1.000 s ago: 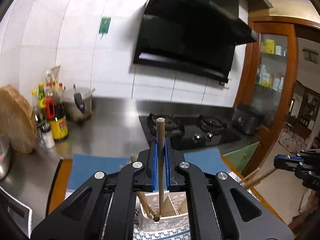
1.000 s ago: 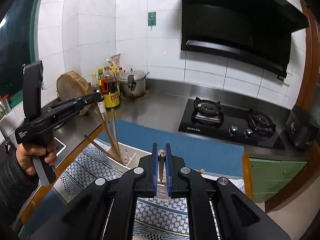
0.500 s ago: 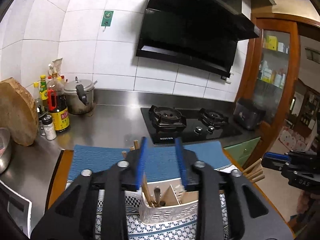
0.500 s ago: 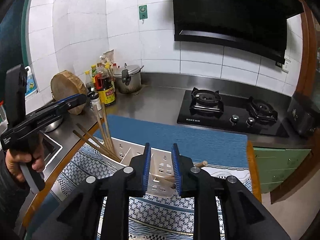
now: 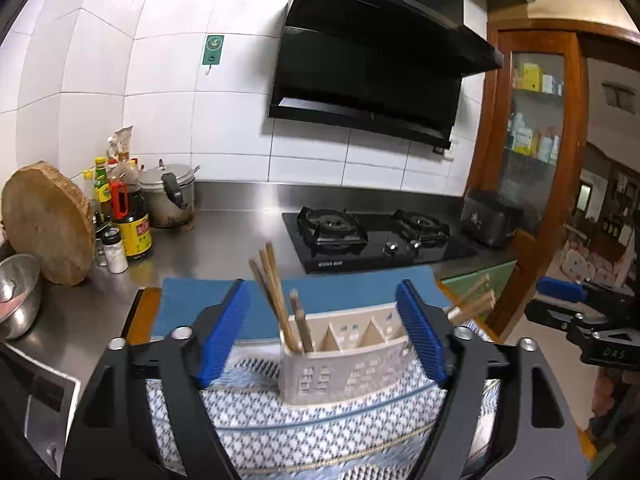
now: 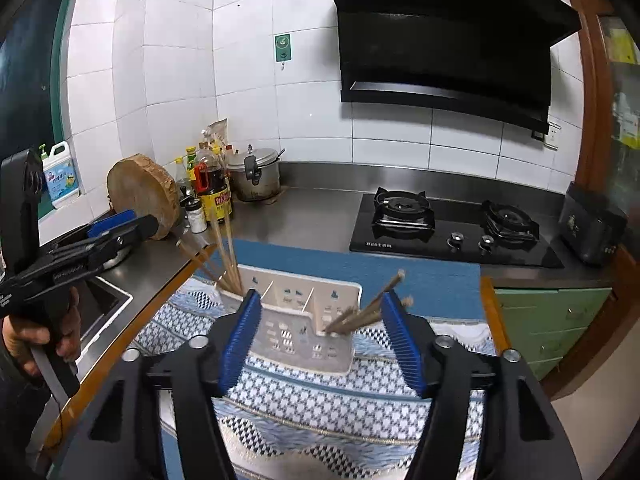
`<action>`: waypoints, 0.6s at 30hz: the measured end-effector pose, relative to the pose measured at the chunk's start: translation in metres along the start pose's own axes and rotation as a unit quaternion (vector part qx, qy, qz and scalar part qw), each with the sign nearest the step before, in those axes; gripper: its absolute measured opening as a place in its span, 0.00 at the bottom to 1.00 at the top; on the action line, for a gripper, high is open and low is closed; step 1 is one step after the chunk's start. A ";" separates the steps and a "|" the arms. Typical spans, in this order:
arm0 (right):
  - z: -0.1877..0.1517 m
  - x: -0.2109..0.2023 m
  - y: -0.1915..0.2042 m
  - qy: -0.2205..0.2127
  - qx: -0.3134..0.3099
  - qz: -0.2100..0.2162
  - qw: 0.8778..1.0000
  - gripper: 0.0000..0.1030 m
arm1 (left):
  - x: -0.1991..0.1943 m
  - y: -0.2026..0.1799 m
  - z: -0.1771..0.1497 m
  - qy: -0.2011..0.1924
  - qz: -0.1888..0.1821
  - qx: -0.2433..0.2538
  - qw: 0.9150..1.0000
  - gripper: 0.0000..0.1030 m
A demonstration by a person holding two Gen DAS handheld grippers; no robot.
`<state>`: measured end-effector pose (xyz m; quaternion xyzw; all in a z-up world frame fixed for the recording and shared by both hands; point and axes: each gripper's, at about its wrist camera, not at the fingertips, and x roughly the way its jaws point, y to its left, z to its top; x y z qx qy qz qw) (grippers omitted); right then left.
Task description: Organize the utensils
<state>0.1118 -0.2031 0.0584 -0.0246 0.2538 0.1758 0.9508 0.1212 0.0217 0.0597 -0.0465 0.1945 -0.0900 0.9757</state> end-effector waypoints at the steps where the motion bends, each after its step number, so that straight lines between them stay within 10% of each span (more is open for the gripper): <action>1: -0.006 -0.003 0.003 0.002 0.002 -0.002 1.000 0.67 | -0.004 -0.001 -0.005 0.003 0.002 0.000 1.000 0.80; 18: -0.056 -0.016 0.025 0.017 -0.008 -0.037 0.999 0.86 | -0.047 -0.010 -0.053 0.016 0.059 0.016 0.998 0.95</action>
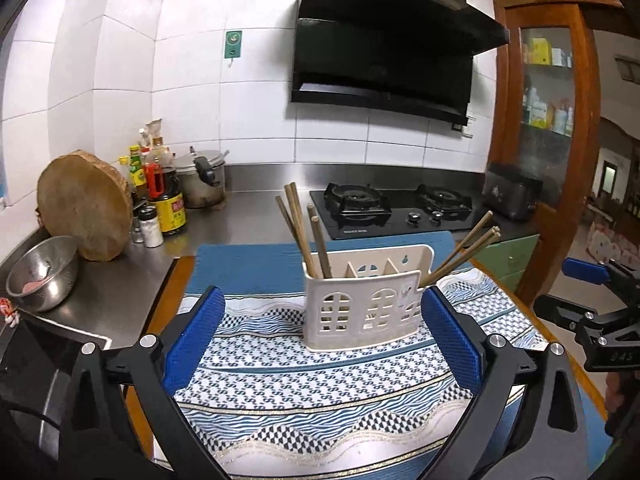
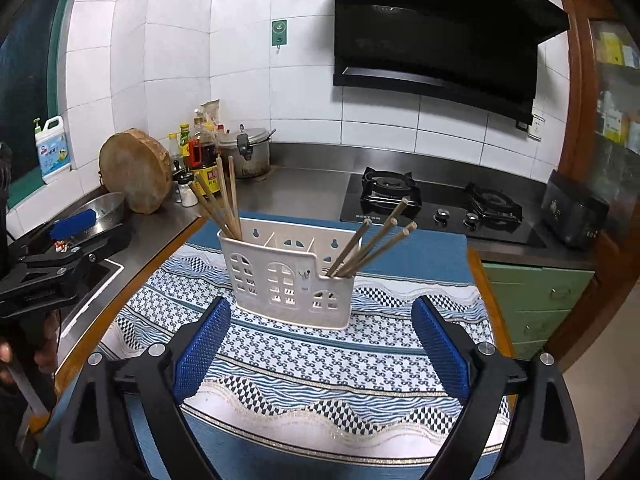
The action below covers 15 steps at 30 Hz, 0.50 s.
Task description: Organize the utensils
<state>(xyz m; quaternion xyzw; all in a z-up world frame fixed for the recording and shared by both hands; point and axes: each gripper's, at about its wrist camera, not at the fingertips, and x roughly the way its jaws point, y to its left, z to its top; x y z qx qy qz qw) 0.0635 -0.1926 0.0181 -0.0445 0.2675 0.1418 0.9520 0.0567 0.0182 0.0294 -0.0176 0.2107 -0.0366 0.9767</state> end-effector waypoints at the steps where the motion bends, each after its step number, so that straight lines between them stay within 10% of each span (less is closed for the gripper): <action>1: -0.002 -0.001 0.000 0.001 0.001 -0.001 1.000 0.86 | -0.001 0.000 0.000 0.001 -0.001 -0.001 1.000 0.95; 15: -0.014 -0.008 -0.002 0.007 0.019 -0.011 1.000 0.89 | -0.009 -0.004 -0.013 0.019 0.000 0.002 1.000 0.95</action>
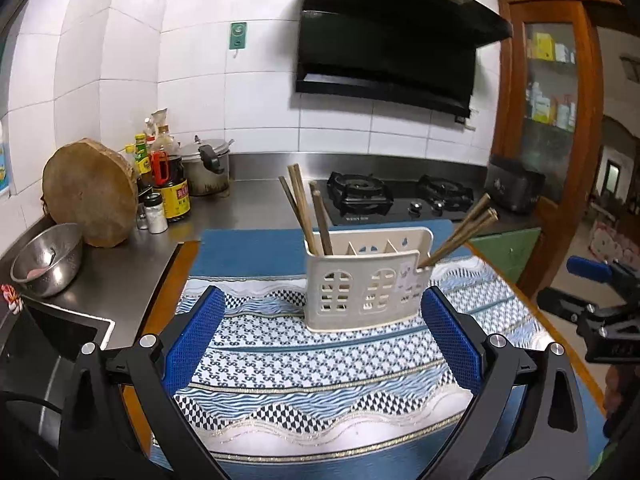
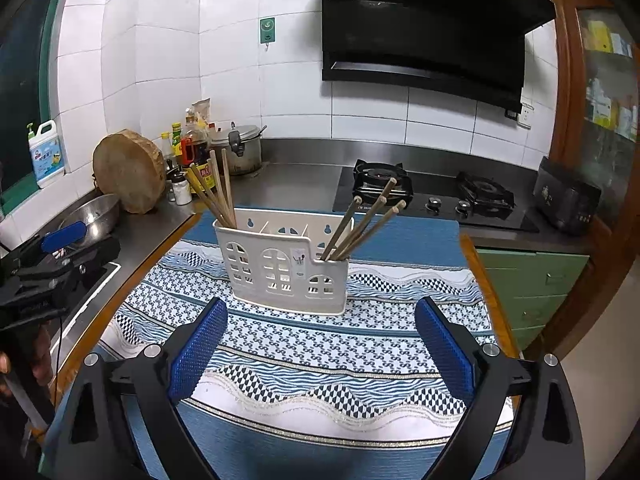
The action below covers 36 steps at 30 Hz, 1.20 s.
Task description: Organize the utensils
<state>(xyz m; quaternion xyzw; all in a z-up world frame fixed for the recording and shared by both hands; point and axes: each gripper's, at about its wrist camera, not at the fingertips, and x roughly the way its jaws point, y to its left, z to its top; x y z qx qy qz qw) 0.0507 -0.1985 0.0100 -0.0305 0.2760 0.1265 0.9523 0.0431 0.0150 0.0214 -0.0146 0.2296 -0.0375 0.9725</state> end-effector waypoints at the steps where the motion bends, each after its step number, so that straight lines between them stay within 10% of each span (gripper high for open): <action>1: -0.001 0.000 0.000 0.001 0.001 0.000 1.000 0.89 | 0.000 -0.001 -0.001 0.002 0.001 0.003 1.000 0.95; 36: -0.033 0.010 0.001 0.042 0.007 -0.011 0.999 0.90 | 0.005 0.008 -0.029 0.064 0.005 -0.025 0.998 0.95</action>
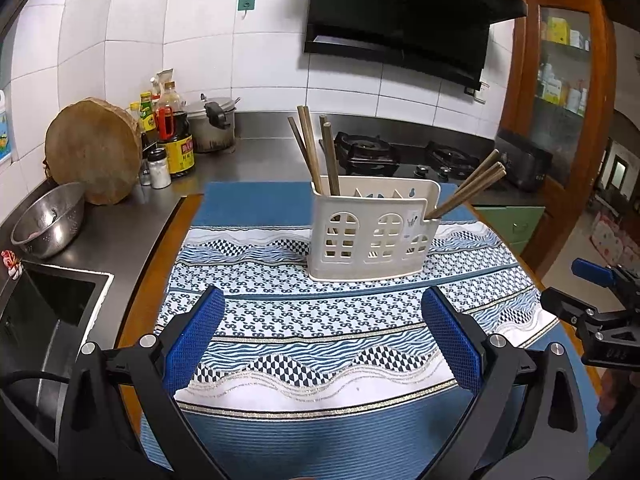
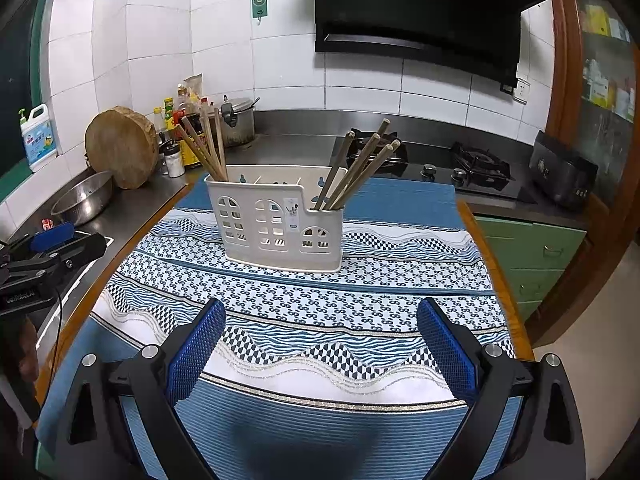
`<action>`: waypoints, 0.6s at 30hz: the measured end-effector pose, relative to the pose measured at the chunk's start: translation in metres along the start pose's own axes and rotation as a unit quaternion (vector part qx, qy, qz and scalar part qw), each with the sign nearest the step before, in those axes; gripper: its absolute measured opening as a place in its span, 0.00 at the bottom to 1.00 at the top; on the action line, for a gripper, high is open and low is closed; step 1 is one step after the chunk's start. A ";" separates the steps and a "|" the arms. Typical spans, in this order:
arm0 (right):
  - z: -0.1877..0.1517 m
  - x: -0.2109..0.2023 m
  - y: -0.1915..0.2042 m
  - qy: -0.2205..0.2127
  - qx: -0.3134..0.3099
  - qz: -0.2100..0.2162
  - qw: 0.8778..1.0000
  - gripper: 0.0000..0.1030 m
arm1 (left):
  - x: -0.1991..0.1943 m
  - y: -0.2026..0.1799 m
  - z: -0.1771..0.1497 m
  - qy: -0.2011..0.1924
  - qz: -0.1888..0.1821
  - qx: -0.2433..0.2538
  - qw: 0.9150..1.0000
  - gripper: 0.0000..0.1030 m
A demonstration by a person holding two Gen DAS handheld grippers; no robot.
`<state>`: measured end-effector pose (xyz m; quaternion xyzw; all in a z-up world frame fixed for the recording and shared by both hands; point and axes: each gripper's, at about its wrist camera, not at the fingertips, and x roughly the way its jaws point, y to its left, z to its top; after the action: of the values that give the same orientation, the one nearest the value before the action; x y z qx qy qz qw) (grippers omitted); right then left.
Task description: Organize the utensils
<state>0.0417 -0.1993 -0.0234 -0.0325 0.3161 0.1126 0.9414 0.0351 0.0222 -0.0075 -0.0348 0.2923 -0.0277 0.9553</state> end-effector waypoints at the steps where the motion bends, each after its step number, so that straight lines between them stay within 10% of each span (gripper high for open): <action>1: 0.000 0.000 0.000 0.001 0.000 0.000 1.000 0.90 | 0.000 -0.001 0.000 0.001 0.000 0.000 1.000 0.95; 18: -0.005 0.001 -0.001 0.005 0.003 -0.003 1.000 0.90 | 0.002 0.001 -0.003 0.005 -0.001 -0.005 1.000 0.95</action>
<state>0.0402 -0.2006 -0.0280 -0.0315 0.3212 0.1089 0.9402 0.0352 0.0232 -0.0113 -0.0394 0.2975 -0.0278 0.9535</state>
